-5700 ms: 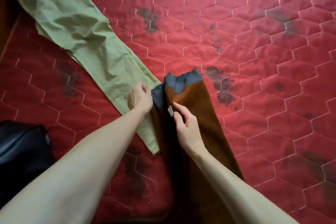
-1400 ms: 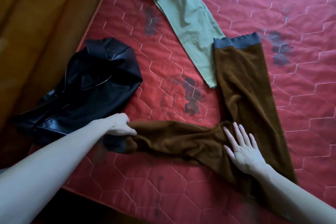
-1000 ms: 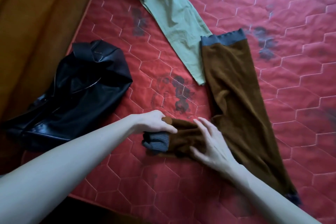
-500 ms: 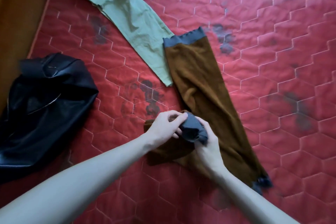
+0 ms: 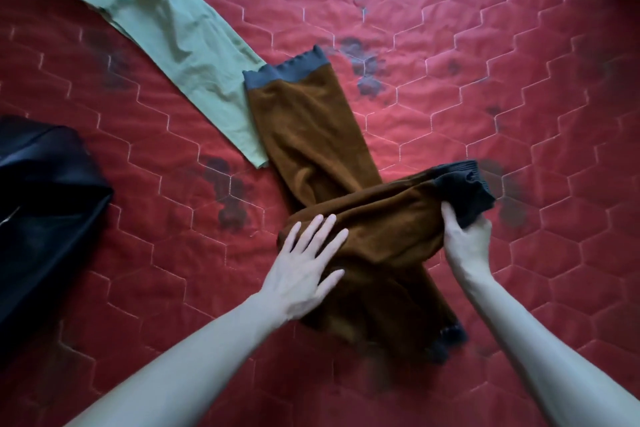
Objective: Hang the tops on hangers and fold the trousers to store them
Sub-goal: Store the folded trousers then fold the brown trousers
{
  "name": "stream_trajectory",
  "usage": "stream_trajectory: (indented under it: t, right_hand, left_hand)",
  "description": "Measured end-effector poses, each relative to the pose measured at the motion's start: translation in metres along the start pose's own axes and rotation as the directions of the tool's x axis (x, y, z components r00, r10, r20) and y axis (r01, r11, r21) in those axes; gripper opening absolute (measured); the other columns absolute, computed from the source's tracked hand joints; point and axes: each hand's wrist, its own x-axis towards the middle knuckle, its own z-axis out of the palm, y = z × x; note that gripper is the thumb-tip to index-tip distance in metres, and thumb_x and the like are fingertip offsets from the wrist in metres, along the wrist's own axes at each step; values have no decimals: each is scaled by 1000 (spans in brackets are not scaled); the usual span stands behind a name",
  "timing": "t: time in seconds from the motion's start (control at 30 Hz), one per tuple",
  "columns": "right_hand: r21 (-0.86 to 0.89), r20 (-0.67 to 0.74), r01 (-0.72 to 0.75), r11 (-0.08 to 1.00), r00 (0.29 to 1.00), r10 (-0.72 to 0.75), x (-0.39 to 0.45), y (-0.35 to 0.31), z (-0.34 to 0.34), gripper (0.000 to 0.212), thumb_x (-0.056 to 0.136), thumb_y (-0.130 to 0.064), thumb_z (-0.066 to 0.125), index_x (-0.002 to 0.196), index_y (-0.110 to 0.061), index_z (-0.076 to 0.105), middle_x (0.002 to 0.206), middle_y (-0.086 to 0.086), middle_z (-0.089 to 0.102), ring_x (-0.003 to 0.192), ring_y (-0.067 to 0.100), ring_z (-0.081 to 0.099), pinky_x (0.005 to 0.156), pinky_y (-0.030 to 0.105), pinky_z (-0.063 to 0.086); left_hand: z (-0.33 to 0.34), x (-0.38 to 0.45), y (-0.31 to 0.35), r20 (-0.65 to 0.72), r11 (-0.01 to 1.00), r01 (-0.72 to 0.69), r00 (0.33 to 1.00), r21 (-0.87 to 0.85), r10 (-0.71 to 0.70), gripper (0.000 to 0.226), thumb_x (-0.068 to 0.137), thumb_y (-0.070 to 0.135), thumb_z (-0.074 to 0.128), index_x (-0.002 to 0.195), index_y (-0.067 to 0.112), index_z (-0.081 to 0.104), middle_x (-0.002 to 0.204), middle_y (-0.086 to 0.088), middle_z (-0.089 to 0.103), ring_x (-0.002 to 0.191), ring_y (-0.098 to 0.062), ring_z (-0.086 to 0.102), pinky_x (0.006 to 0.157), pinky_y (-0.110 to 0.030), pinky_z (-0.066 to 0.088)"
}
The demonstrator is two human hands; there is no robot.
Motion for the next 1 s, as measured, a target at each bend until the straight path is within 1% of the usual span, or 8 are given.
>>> stream_trajectory:
  t: [0.13, 0.33, 0.4, 0.5, 0.63, 0.83, 0.93, 1.0]
  right_hand:
    - [-97, -113, -14, 995, 994, 3, 24, 10, -20, 32, 102, -25, 65, 93, 5, 68, 87, 17, 71, 83, 37, 68, 77, 51, 52]
    - [-258, -73, 197, 946, 972, -222, 20, 13, -19, 23, 103, -12, 63, 87, 4, 61, 80, 22, 66, 70, 39, 63, 68, 44, 46]
    - [-310, 54, 325, 893, 944, -325, 1, 16, -6, 14, 101, 0, 62, 108, 12, 65, 102, 29, 70, 91, 46, 69, 82, 48, 51]
    - [-273, 356, 560, 782, 814, -459, -34, 18, 15, 57, 85, 9, 57, 142, 2, 58, 147, 19, 59, 138, 30, 55, 120, 32, 37]
    - [-174, 598, 747, 642, 598, -534, -78, 32, 43, 69, 87, 1, 59, 154, -13, 51, 163, 7, 44, 153, 23, 39, 124, 40, 34]
    - [-319, 789, 788, 526, 529, -314, -112, 62, 74, 77, 103, -44, 49, 168, -21, 14, 176, 3, 3, 163, 19, -1, 130, 43, 18]
    - [-289, 834, 801, 525, 480, -273, -105, 61, 75, 81, 104, -66, 33, 168, -23, 9, 176, 1, 0, 162, 14, -6, 131, 35, 8]
    - [-217, 799, 781, 585, 487, -353, -92, 51, 69, 62, 107, -50, 39, 161, -19, 37, 170, 2, 28, 158, 18, 22, 127, 37, 28]
  left_hand:
    - [9, 14, 24, -68, 999, 39, 997, 23, -37, 66, 108, 55, 31, 166, 27, 18, 175, -3, 3, 161, -22, -3, 129, -55, 9]
    - [23, 20, 32, 104, 996, 76, 992, -38, -72, 66, 108, 57, 22, 167, 31, 6, 174, 4, -7, 158, -15, -20, 129, -52, -5]
    - [21, 19, 28, 90, 990, 63, 995, -127, -51, 64, 109, 51, 25, 167, 30, 9, 174, 5, -6, 158, -12, -19, 130, -48, -7]
    - [14, 18, 20, -15, 971, 45, 999, -233, -50, 61, 107, 33, 36, 165, 19, 23, 174, -1, 8, 161, -15, -1, 131, -39, 3]
    - [3, 22, 6, -94, 939, 220, 963, -265, -252, 59, 98, 13, 49, 155, 3, 39, 163, -13, 37, 150, -26, 36, 123, -41, 31]
    - [-2, 27, -8, -126, 926, 256, 946, -278, -299, 53, 98, 22, 37, 147, 8, 49, 145, -6, 57, 135, -24, 51, 111, -41, 40]
    - [-1, 26, -7, -273, 990, 75, 956, -119, -106, 52, 103, 27, 44, 151, 8, 46, 155, -9, 46, 144, -25, 43, 118, -42, 37]
    - [4, 23, -4, -257, 990, -142, 957, -6, 136, 57, 103, 28, 48, 156, 8, 41, 164, -10, 36, 153, -26, 32, 125, -43, 28]
